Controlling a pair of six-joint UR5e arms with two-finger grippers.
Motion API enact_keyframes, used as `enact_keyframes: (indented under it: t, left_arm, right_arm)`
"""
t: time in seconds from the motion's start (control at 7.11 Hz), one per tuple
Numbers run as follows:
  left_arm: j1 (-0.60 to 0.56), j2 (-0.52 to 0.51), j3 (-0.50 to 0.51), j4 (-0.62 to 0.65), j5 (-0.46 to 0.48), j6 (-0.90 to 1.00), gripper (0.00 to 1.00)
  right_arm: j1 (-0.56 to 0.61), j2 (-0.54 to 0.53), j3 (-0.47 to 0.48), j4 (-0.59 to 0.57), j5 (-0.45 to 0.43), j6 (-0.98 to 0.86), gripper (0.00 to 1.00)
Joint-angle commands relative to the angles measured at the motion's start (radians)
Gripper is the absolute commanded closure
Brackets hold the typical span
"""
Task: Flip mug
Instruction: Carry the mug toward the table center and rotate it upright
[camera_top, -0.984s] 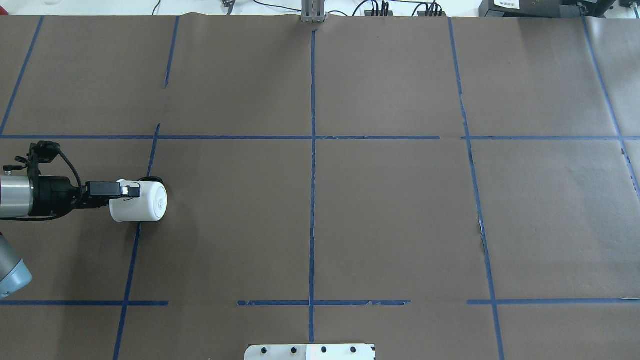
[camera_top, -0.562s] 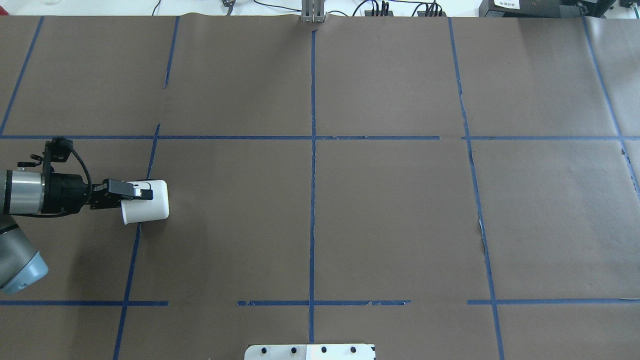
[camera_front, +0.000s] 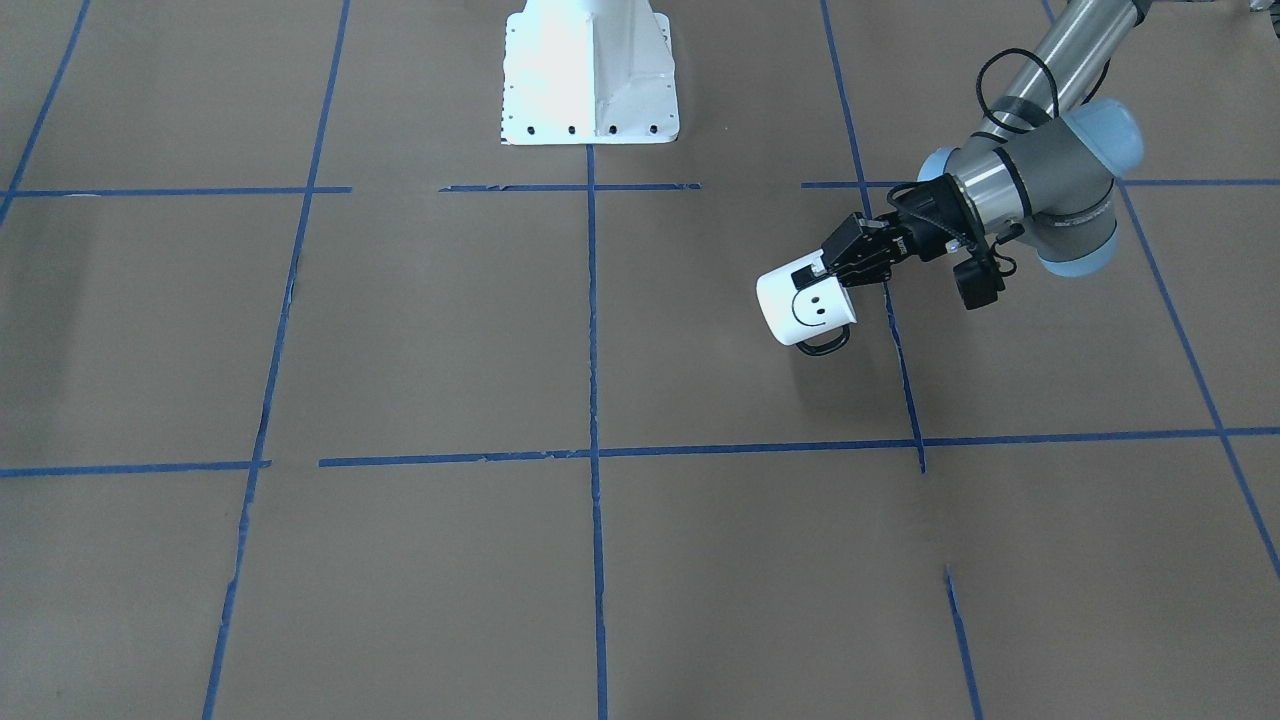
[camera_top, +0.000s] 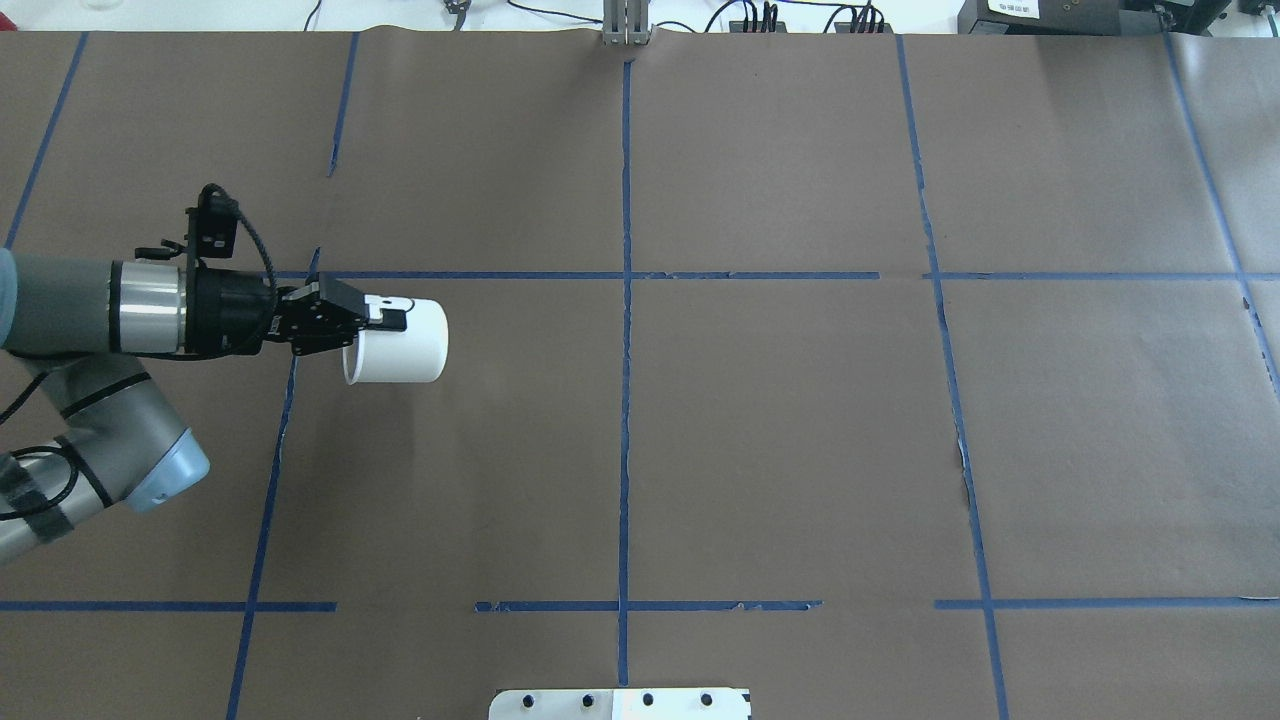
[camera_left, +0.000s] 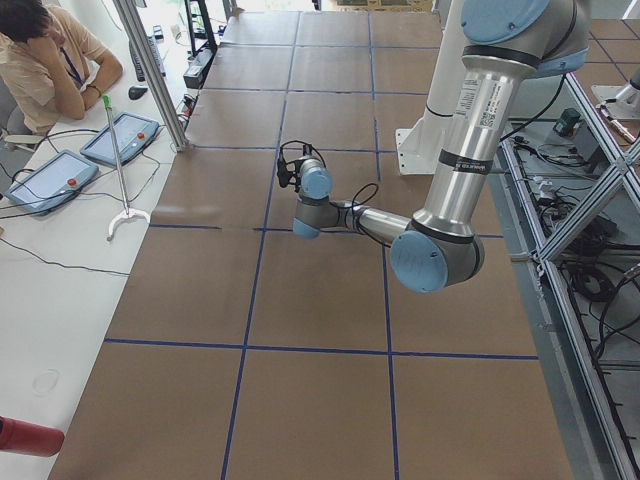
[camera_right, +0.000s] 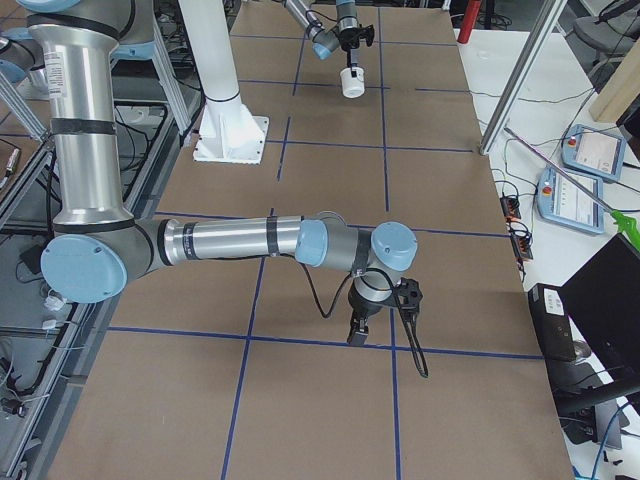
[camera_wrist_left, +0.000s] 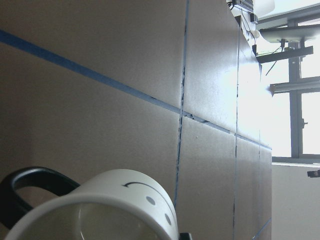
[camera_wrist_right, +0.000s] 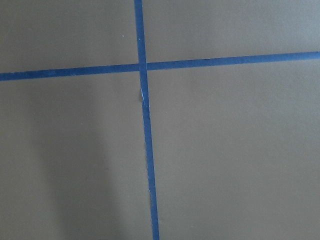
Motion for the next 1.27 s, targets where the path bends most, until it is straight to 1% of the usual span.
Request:
enact_keyframes:
  t: [0.0,0.14,0.42,0.56,0.7,0.84,1.12]
  left_arm:
    - [0.003,-0.107,-0.097,0.401,0.003,-0.009,1.00]
    - [0.008,-0.164,-0.137,0.656,0.003,0.004,1.00]
    - [0.031,-0.368,-0.109,1.073,0.015,0.061,1.00]
    - [0.046,-0.463,-0.071,1.252,0.047,0.099,1.00]
    - [0.092,-0.537,-0.008,1.381,0.114,0.173,1.00]
    - [0.139,-0.587,0.049,1.404,0.209,0.179,1.00]
    - [0.190,-0.638,0.118,1.451,0.227,0.179,1.00]
  right_arm:
    - [0.000,0.001,0.000,0.000,0.000,0.000,0.00]
    - [0.000,0.001,0.000,0.000,0.000,0.000,0.00]
    - [0.000,0.001,0.000,0.000,0.000,0.000,0.00]
    - [0.000,0.001,0.000,0.000,0.000,0.000,0.00]
    - [0.000,0.000,0.000,0.000,0.000,0.000,0.00]
    - [0.000,0.000,0.000,0.000,0.000,0.000,0.00]
    - [0.000,0.001,0.000,0.000,0.000,0.000,0.00]
